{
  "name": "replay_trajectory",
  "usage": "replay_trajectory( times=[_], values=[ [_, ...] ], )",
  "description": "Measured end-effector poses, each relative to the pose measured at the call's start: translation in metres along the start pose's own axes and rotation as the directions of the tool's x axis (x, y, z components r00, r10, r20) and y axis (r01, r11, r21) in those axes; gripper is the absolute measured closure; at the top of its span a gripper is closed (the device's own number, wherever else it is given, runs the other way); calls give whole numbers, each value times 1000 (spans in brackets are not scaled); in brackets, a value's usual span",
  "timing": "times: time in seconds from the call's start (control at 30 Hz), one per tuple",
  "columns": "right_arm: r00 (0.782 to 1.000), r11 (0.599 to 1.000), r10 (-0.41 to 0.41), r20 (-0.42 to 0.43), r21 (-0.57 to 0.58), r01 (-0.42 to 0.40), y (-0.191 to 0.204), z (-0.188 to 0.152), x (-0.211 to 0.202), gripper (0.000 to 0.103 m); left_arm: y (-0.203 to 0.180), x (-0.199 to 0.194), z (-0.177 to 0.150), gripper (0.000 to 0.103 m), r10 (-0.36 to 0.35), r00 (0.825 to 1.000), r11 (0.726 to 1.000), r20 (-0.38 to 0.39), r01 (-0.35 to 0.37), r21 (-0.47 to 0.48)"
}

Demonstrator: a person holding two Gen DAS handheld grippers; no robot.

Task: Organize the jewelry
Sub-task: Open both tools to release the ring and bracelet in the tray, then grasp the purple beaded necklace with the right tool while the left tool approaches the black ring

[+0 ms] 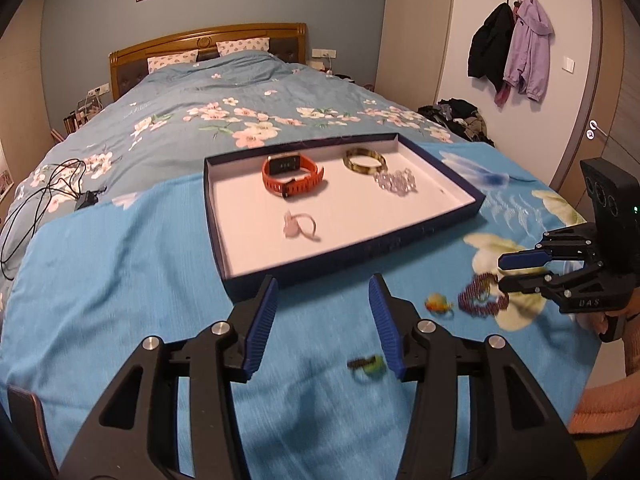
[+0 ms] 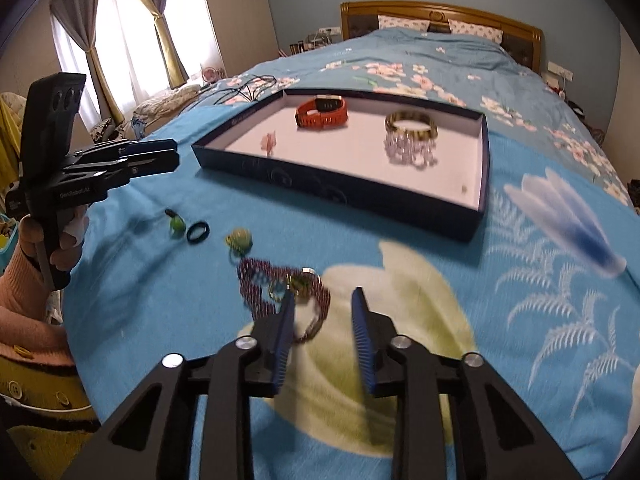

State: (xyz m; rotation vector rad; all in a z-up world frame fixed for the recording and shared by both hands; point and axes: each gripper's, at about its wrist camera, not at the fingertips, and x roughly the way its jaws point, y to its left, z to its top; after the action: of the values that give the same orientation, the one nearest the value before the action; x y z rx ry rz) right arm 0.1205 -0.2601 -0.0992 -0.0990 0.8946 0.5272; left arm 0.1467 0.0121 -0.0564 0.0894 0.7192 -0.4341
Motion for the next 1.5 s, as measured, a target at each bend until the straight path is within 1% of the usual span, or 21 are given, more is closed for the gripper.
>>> replay_trajectory(
  times=[0.1, 0.2, 0.27, 0.3, 0.33, 0.43, 0.63, 0.87, 1.0, 1.07, 1.2, 1.23, 1.5],
  values=[
    [1000, 1000, -3, -6, 10, 3, 0, -1, 2, 82, -1, -1, -5, 56, -6, 1000, 1000, -8, 6, 1],
    [1000, 1000, -18, -19, 1, 18, 5, -1, 6, 90, -3, -2, -9, 56, -11, 1000, 1000, -12, 11, -1],
    [1000, 1000, -23, -19, 0, 23, 6, 1, 7, 93, -2, -3, -11, 56, -14, 1000, 1000, -15, 14, -6],
    [999, 1000, -25, -20, -2, 25, 6, 1, 7, 98, -2, -3, -12, 56, -15, 1000, 1000, -16, 14, -9],
    [999, 1000, -26, -19, -3, 26, 7, 1, 8, 99, -2, -3, -14, 56, -18, 1000, 1000, -17, 17, -12],
    [999, 999, -35, -10, -5, 35, 9, 1, 6, 100, -1, -3, -17, 56, -20, 1000, 1000, -23, 20, -21],
    [997, 1000, -27, 70, -6, 28, 16, 8, -11, 100, -3, -5, -22, 56, -32, 999, 999, -32, 32, -12],
    [993, 999, -11, 122, -31, 15, 26, 18, -23, 100, -9, -6, -29, 56, -59, 997, 998, -50, 59, 11],
    [990, 999, -7, 142, -49, 14, 33, 23, -28, 100, -16, -1, -32, 57, -55, 995, 998, -80, 58, 37],
    [989, 998, -1, 151, -57, 9, 36, 25, -30, 100, -19, 2, -33, 61, -50, 994, 997, -93, 55, 50],
    [987, 998, 5, 162, -70, 6, 39, 27, -32, 100, -21, 7, -33, 62, -51, 992, 997, -112, 57, 54],
    [986, 997, 5, 164, -71, 6, 39, 28, -33, 100, -22, 7, -33, 64, -53, 992, 997, -114, 59, 52],
    [984, 998, 3, 179, -70, 10, 40, 28, -39, 100, -28, 3, -30, 64, -58, 995, 995, -85, 64, 75]
  ],
)
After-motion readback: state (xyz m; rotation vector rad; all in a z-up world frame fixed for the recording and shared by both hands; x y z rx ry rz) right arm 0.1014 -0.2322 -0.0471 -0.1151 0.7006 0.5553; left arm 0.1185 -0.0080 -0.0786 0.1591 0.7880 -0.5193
